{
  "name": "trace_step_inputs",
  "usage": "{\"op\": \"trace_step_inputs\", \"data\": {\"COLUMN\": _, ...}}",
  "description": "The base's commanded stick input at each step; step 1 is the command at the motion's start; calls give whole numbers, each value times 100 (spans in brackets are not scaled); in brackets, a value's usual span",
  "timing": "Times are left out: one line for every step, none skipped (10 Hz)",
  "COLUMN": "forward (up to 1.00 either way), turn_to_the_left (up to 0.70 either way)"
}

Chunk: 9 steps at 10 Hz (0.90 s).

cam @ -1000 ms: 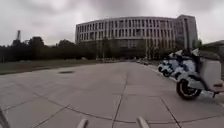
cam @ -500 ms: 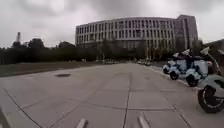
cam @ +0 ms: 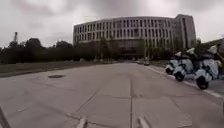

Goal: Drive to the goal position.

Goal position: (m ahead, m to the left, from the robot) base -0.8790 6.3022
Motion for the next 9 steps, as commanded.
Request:
{"op": "trace_step_inputs", "data": {"forward": 100, "turn_to_the_left": -17}}
{"op": "trace_step_inputs", "data": {"forward": 100, "turn_to_the_left": -22}}
{"op": "trace_step_inputs", "data": {"forward": 100, "turn_to_the_left": -2}}
{"op": "trace_step_inputs", "data": {"forward": 100, "turn_to_the_left": -2}}
{"op": "trace_step_inputs", "data": {"forward": 100, "turn_to_the_left": -4}}
{"op": "trace_step_inputs", "data": {"forward": 100, "turn_to_the_left": -8}}
{"op": "trace_step_inputs", "data": {"forward": 100, "turn_to_the_left": -29}}
{"op": "trace_step_inputs", "data": {"forward": 100, "turn_to_the_left": -2}}
{"op": "trace_step_inputs", "data": {"forward": 100, "turn_to_the_left": -2}}
